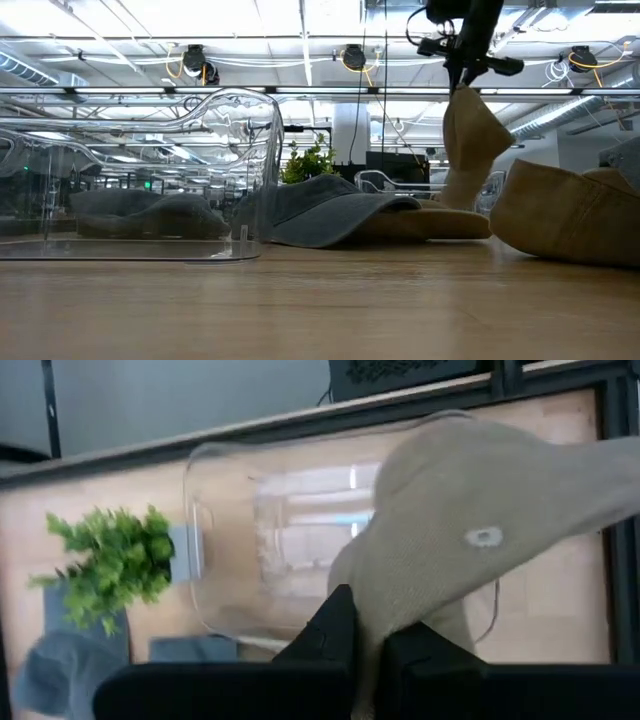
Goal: Pick & Place hat
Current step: Put the top left brown cap into the top transparent bin
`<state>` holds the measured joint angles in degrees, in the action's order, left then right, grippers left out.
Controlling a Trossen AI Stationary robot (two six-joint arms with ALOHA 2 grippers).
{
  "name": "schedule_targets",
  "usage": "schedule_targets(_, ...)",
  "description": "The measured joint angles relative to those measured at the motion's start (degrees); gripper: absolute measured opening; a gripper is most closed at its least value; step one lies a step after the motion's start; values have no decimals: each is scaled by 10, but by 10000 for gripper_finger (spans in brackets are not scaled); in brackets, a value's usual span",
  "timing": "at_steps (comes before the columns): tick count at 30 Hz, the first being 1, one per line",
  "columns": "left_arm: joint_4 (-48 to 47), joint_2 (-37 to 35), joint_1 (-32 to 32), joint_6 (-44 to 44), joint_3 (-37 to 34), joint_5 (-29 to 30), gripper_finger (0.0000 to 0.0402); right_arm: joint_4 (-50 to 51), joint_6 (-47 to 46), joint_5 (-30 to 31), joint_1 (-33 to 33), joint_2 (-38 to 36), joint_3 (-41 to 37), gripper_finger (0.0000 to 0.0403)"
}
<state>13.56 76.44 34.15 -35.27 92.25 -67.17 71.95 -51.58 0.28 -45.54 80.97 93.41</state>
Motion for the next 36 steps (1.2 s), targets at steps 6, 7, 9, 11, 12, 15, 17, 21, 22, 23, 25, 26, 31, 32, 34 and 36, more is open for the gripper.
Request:
schedule_targets(6, 0, 0, 0, -5, 0, 1, 85, 15, 64, -4, -13, 14, 0, 0)
schedule_targets(7, 0, 0, 0, -9, 0, 1, 85, 16, 72, -4, -18, 15, 0, 0)
schedule_targets(9, 0, 0, 0, -10, 0, 1, 85, 16, 93, -3, -26, 17, 0, 0)
schedule_targets(11, 0, 0, 0, -13, 0, 1, 85, 16, 121, -3, -31, 17, 0, 0)
schedule_targets(12, 0, 0, -1, -13, 0, 1, 85, 15, 133, -3, -33, 17, -1, 0)
schedule_targets(15, 0, 0, -1, -11, 0, 1, 85, 10, 157, -4, -33, 17, -16, 0)
schedule_targets(17, 0, 0, -1, -7, 0, 1, 85, 10, 170, -9, -33, 17, -34, 0)
schedule_targets(21, 0, 1, -1, 11, 0, 2, 85, 7, 203, -18, -33, 17, -74, 0)
schedule_targets(22, 0, 0, -1, 11, 0, 1, 85, 5, 213, -17, -33, 17, -83, 0)
schedule_targets(23, 0, 1, -1, 11, 0, 2, 85, 2, 222, -15, -33, 17, -90, 0)
schedule_targets(25, 0, 1, -1, 11, 0, 2, 85, -2, 241, -1, -33, 17, -102, 0)
schedule_targets(26, 0, 1, -1, 11, 0, 1, 85, -1, 253, 11, -33, 17, -106, 0)
schedule_targets(31, 0, 1, -1, 6, 0, 2, 85, -7, 316, 29, -33, 17, -112, 0)
schedule_targets(32, 0, 1, -1, 6, 0, 2, 85, -13, 323, 29, -33, 17, -112, 0)
schedule_targets(34, 0, 1, -1, 6, 0, 2, 85, -18, 332, 29, -33, 15, -112, 7)
schedule_targets(36, 0, 1, -1, 5, 0, 2, 85, -16, 344, 29, -33, 11, -112, 25)
